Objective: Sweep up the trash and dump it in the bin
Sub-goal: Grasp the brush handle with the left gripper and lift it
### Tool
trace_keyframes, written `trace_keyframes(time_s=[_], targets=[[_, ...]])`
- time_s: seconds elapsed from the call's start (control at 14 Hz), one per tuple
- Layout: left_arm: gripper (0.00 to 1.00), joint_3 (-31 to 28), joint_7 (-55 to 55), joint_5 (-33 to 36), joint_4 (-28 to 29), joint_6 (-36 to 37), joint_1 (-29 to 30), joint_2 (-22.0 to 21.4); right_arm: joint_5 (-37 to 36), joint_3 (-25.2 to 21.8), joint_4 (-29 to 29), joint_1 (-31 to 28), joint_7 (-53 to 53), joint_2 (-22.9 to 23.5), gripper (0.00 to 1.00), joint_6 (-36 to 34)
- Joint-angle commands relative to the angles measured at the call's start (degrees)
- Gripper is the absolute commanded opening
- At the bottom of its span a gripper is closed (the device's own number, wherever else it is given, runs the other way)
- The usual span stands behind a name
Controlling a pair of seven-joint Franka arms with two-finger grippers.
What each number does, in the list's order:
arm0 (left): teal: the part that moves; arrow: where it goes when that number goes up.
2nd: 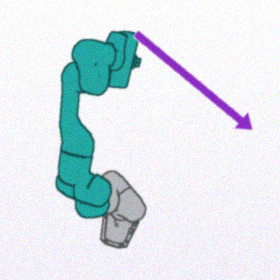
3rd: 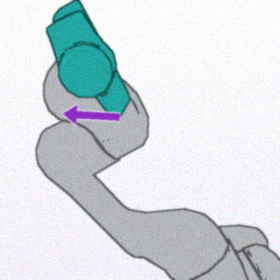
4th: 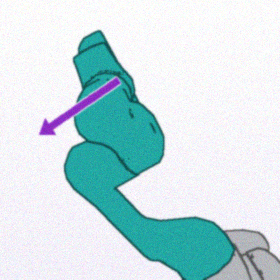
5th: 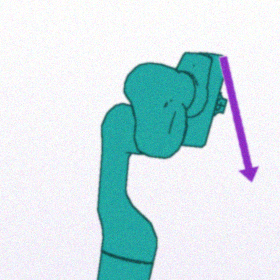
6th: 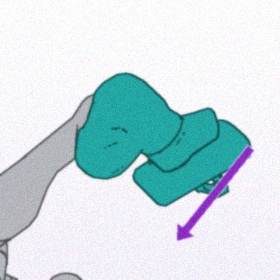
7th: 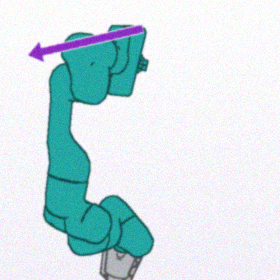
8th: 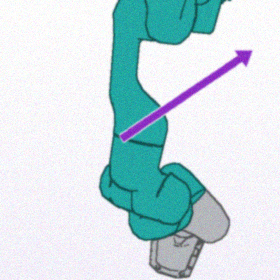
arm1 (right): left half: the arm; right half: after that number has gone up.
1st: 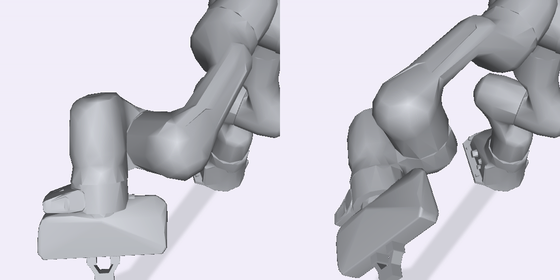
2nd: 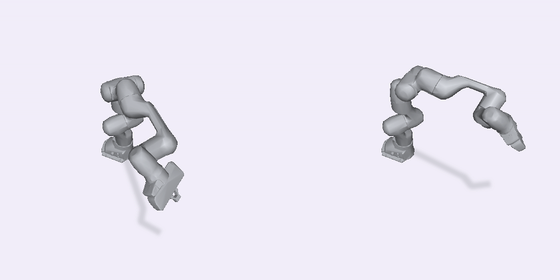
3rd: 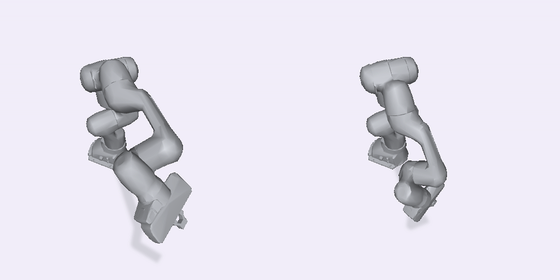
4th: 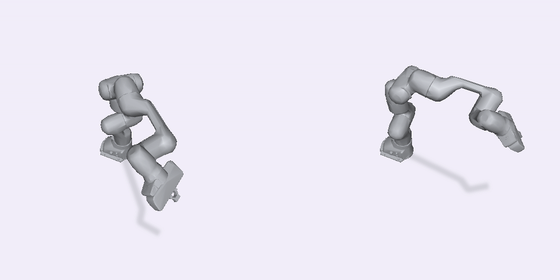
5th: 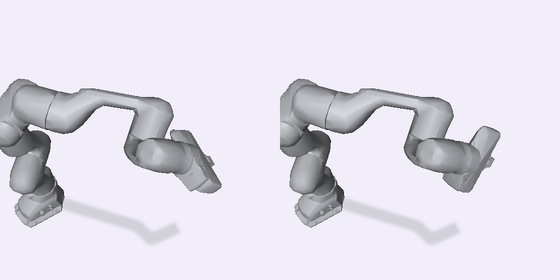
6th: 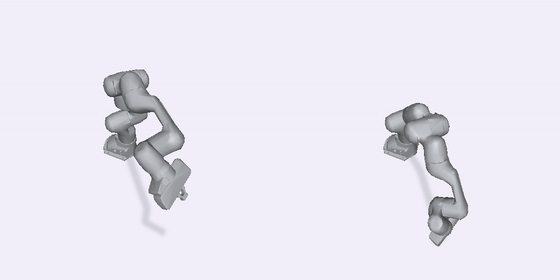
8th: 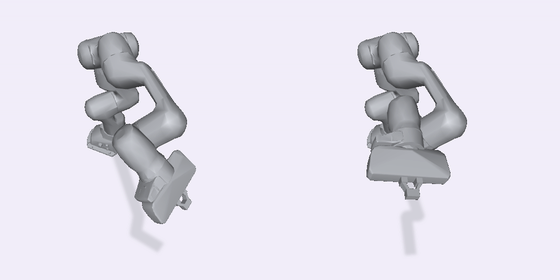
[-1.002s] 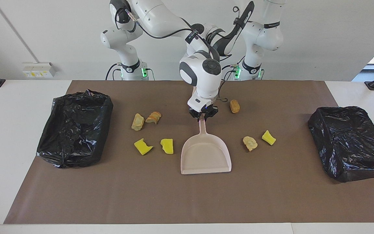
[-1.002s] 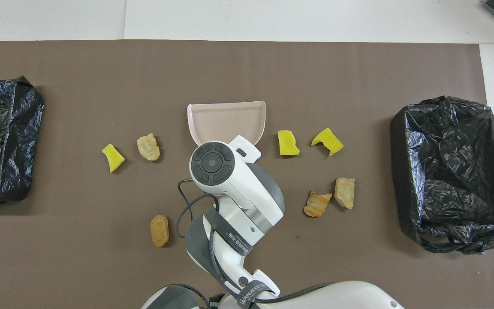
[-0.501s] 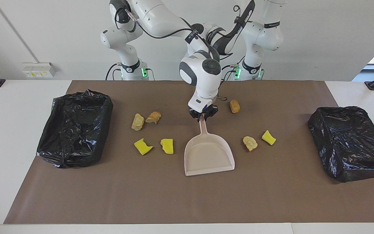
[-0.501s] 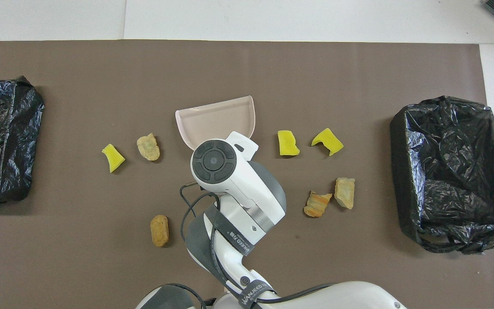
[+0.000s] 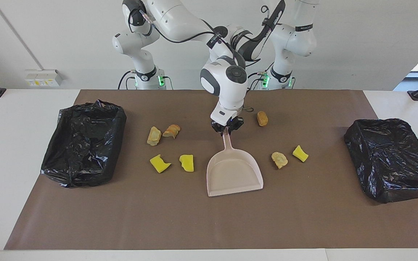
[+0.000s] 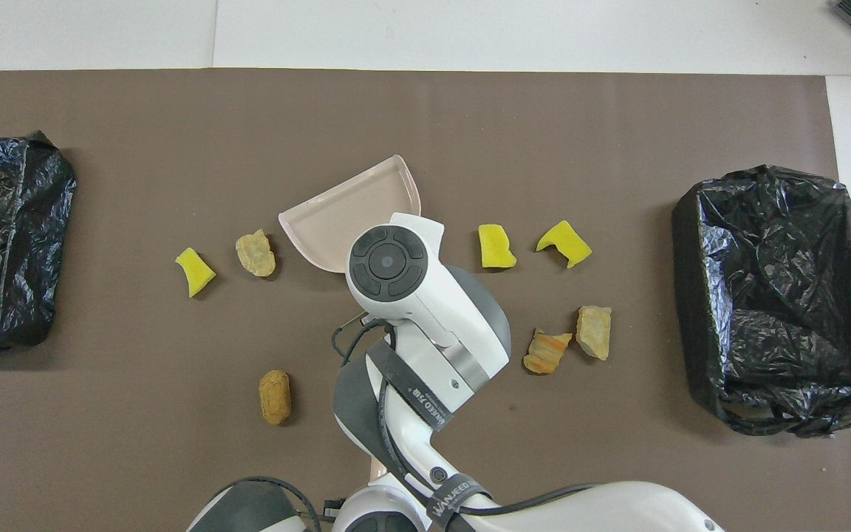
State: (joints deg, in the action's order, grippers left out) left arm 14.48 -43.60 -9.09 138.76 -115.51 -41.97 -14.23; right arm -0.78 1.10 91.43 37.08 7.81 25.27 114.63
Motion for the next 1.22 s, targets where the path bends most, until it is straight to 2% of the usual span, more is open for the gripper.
trace_keyframes(time_s=[0.0, 0.14, 0.29, 0.43, 0.64, 0.93, 1.15], targets=[[0.0, 0.11, 3.95, -0.85, 0.38, 3.36, 3.55, -4.05, 2.89, 0.49, 0.16, -2.36, -9.53, -0.92, 0.0, -0.72], [0.0, -0.76, 6.93, -0.93, 0.38, 4.67, 6.18, -5.1, 2.98, 0.49, 0.33, -3.41, -13.85, -0.92, 0.0, -0.55], [0.0, -4.0, 12.63, -1.98, 0.55, 7.65, 8.91, -6.86, 3.16, 0.49, 0.51, -4.29, -19.82, -0.84, 0.0, -0.55], [0.0, -8.31, 16.34, -3.83, 0.55, 11.08, 9.45, -10.54, 3.16, 0.49, 0.6, -4.56, -25.62, -0.92, 0.0, -0.98], [0.0, -12.02, 16.8, -4.01, 0.64, 12.24, 9.71, -11.0, 3.16, 0.49, 0.6, -4.56, -31.96, -0.92, 0.0, -2.21], [0.0, -13.6, 20.64, -5.41, 0.38, 11.54, 17.34, -11.09, 2.98, 0.49, 0.16, -6.05, -40.48, -0.92, 0.0, -4.32], [0.0, -14.3, 31.96, -5.68, -0.15, 10.92, 27.26, -10.21, 2.63, 0.49, 0.42, -5.71, -46.63, -1.18, 0.0, -4.41]])
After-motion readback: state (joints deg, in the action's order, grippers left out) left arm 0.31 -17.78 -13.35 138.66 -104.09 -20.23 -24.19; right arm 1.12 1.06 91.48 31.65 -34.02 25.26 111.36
